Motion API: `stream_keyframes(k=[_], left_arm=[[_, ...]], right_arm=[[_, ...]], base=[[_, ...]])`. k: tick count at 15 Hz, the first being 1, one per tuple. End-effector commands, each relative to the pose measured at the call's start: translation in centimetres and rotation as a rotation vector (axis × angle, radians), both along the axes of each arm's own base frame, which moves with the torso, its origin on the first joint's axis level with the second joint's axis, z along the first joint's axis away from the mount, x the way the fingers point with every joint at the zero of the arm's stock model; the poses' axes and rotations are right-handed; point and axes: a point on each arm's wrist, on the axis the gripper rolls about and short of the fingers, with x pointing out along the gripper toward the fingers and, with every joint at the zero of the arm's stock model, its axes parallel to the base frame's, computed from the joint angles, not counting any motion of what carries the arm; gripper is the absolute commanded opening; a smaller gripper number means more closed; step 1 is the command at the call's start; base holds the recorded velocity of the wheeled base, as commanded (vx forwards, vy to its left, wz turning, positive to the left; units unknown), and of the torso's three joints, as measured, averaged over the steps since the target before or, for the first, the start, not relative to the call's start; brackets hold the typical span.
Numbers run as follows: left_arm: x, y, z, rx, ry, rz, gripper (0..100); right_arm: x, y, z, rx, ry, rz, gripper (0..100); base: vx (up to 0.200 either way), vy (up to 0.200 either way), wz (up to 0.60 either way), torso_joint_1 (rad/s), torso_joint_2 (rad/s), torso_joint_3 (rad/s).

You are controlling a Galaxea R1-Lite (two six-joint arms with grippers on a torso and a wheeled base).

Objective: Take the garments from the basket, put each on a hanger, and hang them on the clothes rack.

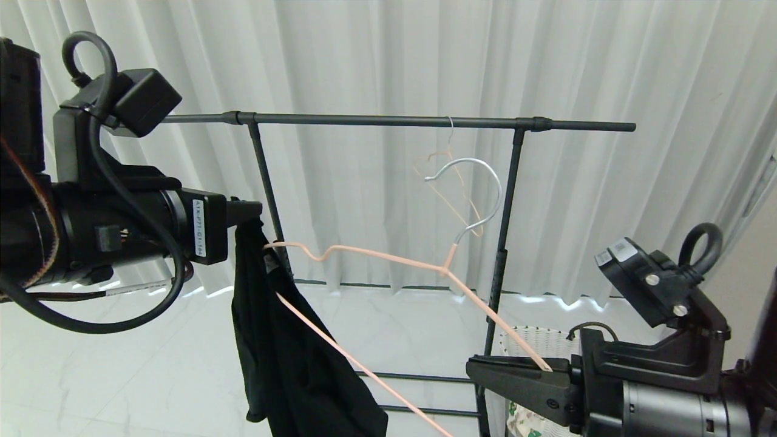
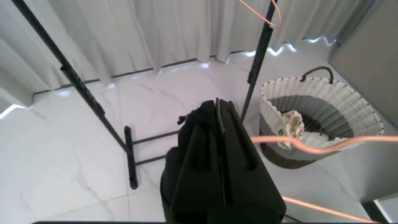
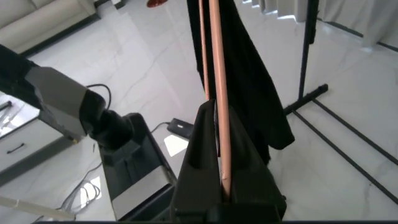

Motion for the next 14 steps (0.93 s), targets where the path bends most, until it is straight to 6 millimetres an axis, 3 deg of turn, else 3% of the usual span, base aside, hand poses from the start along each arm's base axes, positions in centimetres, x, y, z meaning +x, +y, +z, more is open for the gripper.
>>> stream_keyframes(k=[1,5,10,14], left_arm=[[0.2,-0.1,-0.1,0.000,0.007,-0.007,0],[-0.1,-0.2,0.1,-0.030,0.013,-0.089,0],[-0.4,0.6,-0.5,0.072,-0.022,-0.117,0],[-0.1,0.5,-1.1,0.118,-0.018,-0.153,0]], right_arm=[[-0.2,-0.5,0.7,0.028,-0.017,0.001,0],[-0.6,-0.7,1.0,0.047,-0.004,0.114,0],[0.9,-3.2,0.2,0.047,0.027,0.120,0],[1.5,-3.9,0.2,0.061,0.045,0.197,0]], base=[[0.000,0.000,0.00,0.000,0.00,0.000],[0.000,0.000,0.00,0.000,0.00,0.000],[0.000,0.000,0.00,0.000,0.00,0.000],[0.000,0.000,0.00,0.000,0.00,0.000]])
